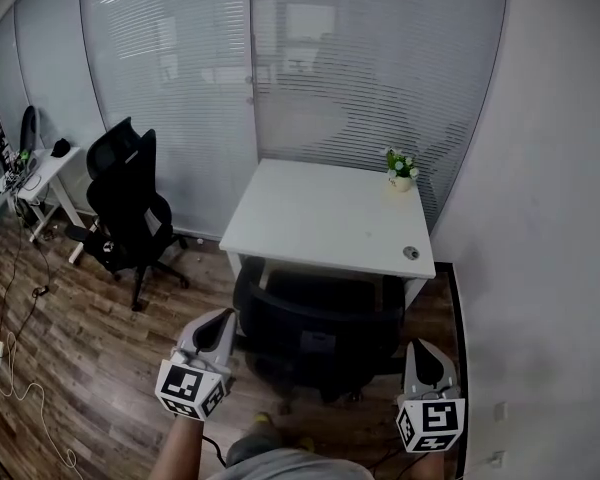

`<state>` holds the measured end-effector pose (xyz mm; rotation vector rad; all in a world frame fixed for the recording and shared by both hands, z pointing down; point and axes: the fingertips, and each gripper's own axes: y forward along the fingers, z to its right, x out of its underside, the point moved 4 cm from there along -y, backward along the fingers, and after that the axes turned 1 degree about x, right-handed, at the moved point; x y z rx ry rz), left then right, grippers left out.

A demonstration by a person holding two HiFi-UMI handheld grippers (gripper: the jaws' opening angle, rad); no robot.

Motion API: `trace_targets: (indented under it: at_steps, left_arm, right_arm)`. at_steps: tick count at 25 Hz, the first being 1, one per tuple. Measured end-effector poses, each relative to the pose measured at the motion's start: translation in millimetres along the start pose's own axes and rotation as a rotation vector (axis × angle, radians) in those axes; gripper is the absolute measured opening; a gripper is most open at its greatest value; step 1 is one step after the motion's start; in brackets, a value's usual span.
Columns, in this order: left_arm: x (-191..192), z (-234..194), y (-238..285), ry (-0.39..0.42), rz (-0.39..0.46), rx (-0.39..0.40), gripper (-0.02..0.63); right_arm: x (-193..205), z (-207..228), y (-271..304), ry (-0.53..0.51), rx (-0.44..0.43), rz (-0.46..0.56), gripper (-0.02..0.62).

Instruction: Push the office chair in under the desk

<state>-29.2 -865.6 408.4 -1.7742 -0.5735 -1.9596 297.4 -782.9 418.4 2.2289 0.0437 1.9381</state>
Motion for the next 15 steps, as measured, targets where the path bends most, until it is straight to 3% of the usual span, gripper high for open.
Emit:
trace_targets:
  at_steps: [15]
  left_arm:
    - [-6.0,1.2,-0.4,0.036,0.009,-0.002,-0.002]
  right_arm:
    - [-3.2,-2.3,2.5,-0.007,-0.019,0.023,0.002]
